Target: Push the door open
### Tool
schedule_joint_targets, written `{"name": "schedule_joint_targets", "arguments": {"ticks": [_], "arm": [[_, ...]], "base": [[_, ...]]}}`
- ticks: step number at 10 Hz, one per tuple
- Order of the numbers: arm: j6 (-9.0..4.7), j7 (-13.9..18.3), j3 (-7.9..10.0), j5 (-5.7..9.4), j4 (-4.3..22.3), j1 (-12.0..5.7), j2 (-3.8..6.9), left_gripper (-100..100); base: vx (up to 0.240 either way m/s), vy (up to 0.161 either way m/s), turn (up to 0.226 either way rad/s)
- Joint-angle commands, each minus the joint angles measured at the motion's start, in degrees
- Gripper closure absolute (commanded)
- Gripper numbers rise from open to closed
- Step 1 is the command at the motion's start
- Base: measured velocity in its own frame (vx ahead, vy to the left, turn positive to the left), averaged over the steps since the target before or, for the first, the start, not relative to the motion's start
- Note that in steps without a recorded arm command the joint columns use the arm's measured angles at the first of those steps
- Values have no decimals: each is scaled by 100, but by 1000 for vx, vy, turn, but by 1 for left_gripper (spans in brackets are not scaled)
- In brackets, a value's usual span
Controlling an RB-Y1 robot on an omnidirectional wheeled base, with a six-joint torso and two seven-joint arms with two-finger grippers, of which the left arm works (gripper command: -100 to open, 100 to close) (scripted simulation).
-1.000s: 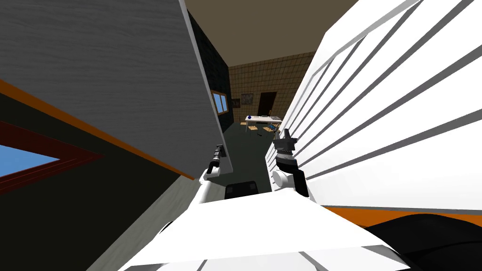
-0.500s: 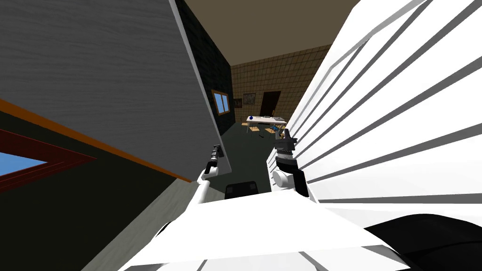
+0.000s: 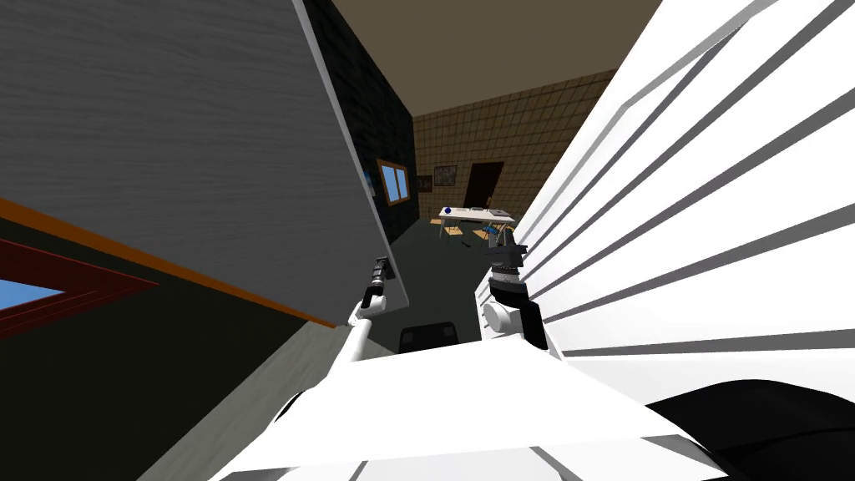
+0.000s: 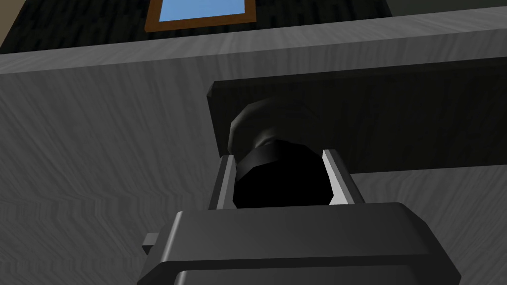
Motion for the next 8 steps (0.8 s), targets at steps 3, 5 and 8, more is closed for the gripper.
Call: {"name": "schedule_joint_targets", "arguments": {"ticks": [3,5,8], "arm": [[0,-36,159,25,3,4,17,100],[-1,-68,300,47,6,8,26,100],[-1,-111,493,77,10,13,32,100]], "base": [[143,-60,53],[186,-73,53],[180,-75,61]]}}
